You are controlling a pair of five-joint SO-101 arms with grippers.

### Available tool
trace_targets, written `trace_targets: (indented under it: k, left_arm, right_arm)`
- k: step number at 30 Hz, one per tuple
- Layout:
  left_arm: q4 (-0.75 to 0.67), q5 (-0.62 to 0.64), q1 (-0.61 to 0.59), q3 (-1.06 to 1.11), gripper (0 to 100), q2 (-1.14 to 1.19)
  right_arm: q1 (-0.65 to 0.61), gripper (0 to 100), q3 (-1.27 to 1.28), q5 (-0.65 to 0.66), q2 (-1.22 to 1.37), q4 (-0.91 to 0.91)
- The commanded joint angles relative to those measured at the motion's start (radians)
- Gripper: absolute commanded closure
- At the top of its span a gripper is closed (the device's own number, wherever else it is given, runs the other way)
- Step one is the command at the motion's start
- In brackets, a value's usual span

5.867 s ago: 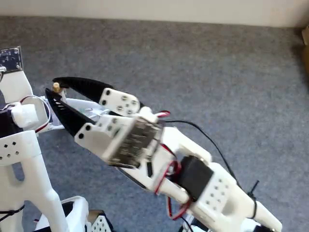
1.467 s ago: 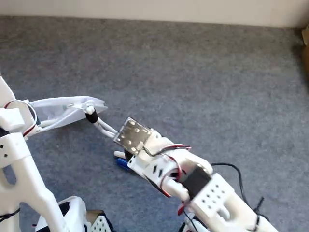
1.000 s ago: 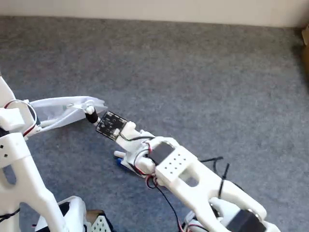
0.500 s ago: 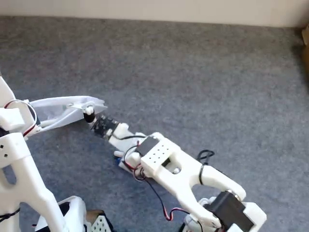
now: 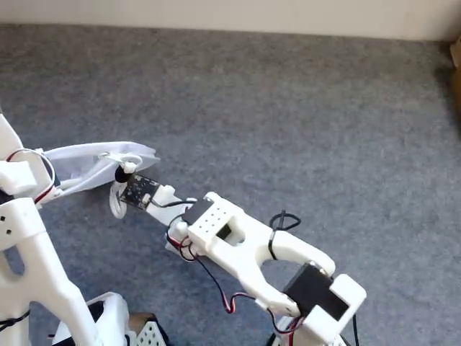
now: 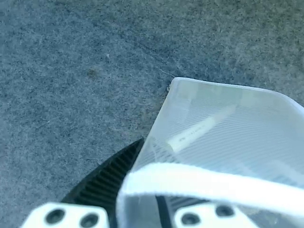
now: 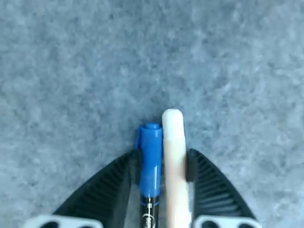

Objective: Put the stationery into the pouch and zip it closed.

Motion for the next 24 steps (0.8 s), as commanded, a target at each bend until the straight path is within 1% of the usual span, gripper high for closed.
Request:
trace_targets:
  k: [1,3,6,8,12,15,19,24]
  left_arm:
    - [-0.017,0.009,-0.021,0.041,99,0.033]
    - [-0.017,0.009,-0.021,0.041,99,0.033]
    - [-0.017,0.009,-0.021,0.042,99,0.033]
    - [-0.017,0.009,-0.021,0.042,99,0.033]
    - [-0.017,0.009,-0.021,0.042,99,0.033]
    - [-0.017,0.009,-0.021,0.042,99,0.033]
    - [-0.017,0.009,-0.021,0.042,99,0.033]
    - [-0.017,0.009,-0.019,0.042,99,0.033]
  right_arm:
    - [0.047,92.1,-0.073,-0.003,0.025,-0.008]
    - [0.062,94.1,-0.084,0.006,0.035,-0.007]
    - [0.07,94.7,-0.079,0.098,0.038,-0.007]
    - [0.073,94.7,-0.079,0.132,0.035,-0.007]
    - [0.073,94.7,-0.079,0.132,0.033,-0.002]
    - [0.073,94.3,-0.088,0.13,0.033,0.079]
    - [0.073,94.3,-0.182,0.129,0.033,0.179]
    - [0.09,94.2,-0.228,0.127,0.033,0.213]
